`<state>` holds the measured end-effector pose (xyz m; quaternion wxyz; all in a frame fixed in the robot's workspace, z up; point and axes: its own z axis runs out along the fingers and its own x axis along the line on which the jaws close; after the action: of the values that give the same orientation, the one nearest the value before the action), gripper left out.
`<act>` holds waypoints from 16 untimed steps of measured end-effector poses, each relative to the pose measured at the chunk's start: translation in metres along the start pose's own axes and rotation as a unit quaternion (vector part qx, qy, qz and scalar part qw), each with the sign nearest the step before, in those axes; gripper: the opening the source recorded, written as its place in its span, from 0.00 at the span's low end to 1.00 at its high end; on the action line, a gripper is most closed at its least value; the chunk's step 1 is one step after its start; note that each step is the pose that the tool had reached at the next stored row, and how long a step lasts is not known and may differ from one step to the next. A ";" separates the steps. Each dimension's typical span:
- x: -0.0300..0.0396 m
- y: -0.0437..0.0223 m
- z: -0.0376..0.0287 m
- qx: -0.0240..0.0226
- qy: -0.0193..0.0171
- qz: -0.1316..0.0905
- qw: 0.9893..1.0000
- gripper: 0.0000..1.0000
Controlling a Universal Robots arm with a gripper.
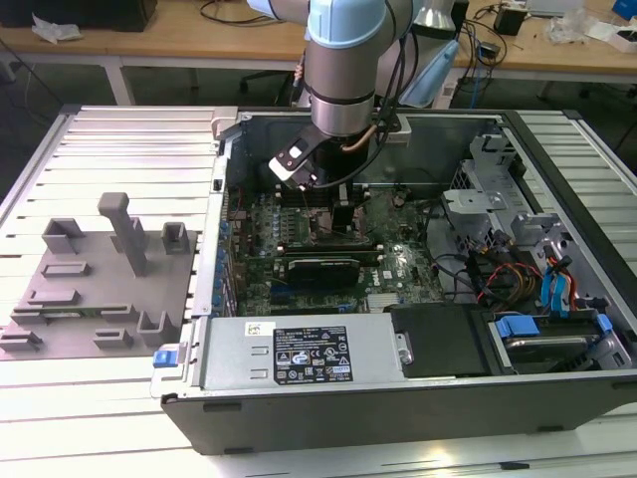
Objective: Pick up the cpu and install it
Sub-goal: 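Place the cpu into insertion slot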
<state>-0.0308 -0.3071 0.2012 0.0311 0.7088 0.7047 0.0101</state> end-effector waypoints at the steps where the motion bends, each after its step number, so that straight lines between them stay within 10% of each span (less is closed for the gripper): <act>1: 0.0000 0.0000 0.0001 0.000 0.000 0.000 1.000 0.51; 16: 0.0000 0.0014 0.0005 0.001 -0.001 0.019 1.000 0.58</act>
<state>-0.0293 -0.3071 0.2008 0.0310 0.7223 0.6908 0.0098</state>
